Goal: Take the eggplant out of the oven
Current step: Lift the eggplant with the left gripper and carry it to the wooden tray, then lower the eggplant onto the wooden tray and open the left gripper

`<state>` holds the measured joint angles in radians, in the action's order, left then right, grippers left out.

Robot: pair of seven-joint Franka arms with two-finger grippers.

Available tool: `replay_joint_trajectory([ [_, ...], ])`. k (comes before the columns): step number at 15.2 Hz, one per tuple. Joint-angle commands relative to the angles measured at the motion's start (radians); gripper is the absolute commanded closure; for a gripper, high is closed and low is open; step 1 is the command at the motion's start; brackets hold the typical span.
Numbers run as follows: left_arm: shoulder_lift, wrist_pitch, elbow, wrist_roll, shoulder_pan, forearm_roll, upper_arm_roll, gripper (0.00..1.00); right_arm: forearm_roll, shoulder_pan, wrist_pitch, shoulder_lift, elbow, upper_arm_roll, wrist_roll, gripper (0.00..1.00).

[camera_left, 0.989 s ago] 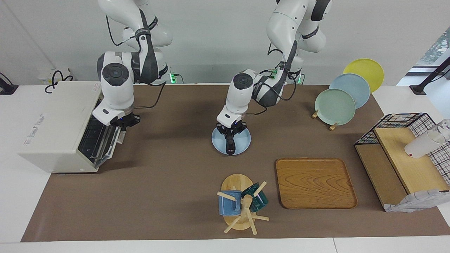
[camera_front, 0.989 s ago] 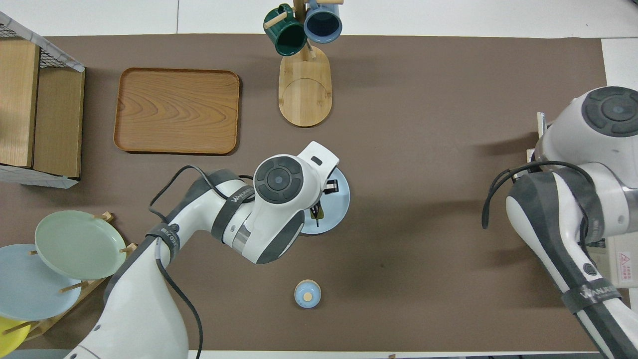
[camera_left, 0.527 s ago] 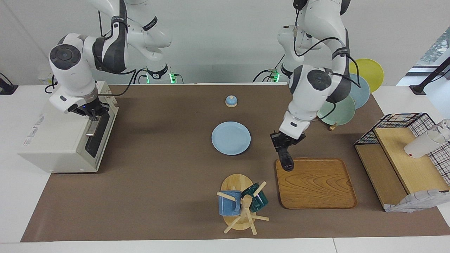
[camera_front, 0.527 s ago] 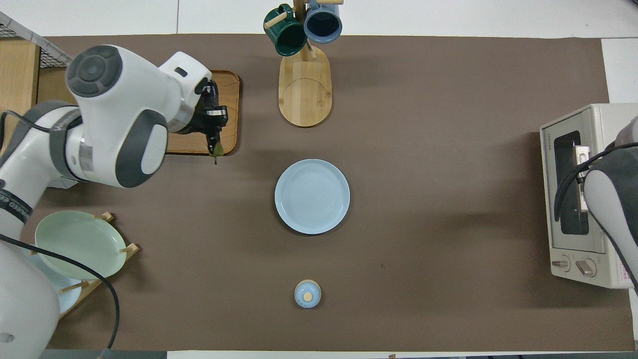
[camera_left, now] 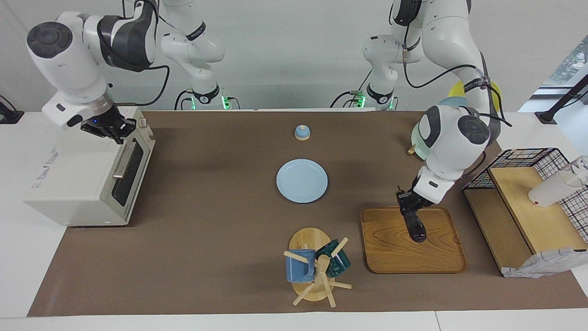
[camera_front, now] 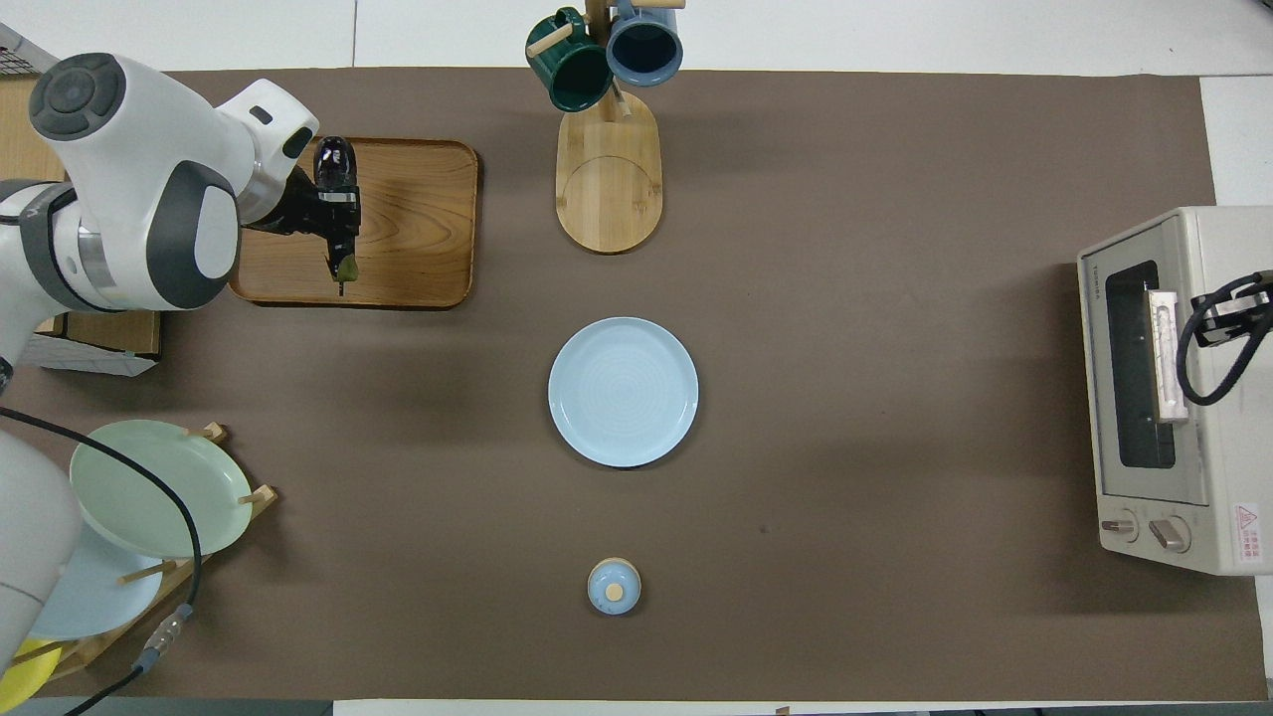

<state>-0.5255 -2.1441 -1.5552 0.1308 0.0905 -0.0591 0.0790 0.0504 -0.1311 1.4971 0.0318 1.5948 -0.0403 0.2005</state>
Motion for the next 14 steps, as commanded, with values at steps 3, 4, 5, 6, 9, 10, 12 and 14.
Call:
replay_joint_trajectory([
  [3,-0.033,-0.074,0.003,-0.026,-0.008,0.025,0.008,1.00,-0.032,0.001,-0.055,0.025,-0.033,-0.003,-0.018,0.41],
  [4,-0.033,-0.085,-0.006,-0.042,-0.006,0.027,0.008,1.00,-0.032,0.001,-0.051,0.023,-0.033,-0.001,-0.018,0.00],
  [5,-0.031,-0.105,-0.025,-0.045,-0.008,0.027,0.008,1.00,-0.035,0.001,-0.051,0.020,-0.035,-0.003,-0.018,0.00],
  [6,-0.028,-0.124,-0.043,-0.046,-0.006,0.027,0.008,1.00,-0.034,0.001,-0.046,0.014,-0.035,-0.003,-0.019,0.00],
  [9,-0.025,-0.126,-0.048,-0.046,-0.006,0.028,0.008,1.00,-0.032,0.001,-0.020,0.011,-0.033,-0.001,-0.021,0.00],
  [10,-0.027,-0.123,-0.043,-0.046,-0.003,0.028,0.008,0.99,-0.032,0.001,-0.023,0.010,-0.033,-0.001,-0.021,0.00],
  [12,-0.027,-0.119,-0.034,-0.046,-0.005,0.028,0.008,0.40,-0.030,0.001,-0.026,0.008,-0.033,-0.001,-0.021,0.00],
  [14,-0.025,-0.117,-0.033,-0.046,-0.006,0.028,0.010,0.05,-0.026,0.007,-0.028,-0.019,-0.007,-0.003,-0.041,0.00],
])
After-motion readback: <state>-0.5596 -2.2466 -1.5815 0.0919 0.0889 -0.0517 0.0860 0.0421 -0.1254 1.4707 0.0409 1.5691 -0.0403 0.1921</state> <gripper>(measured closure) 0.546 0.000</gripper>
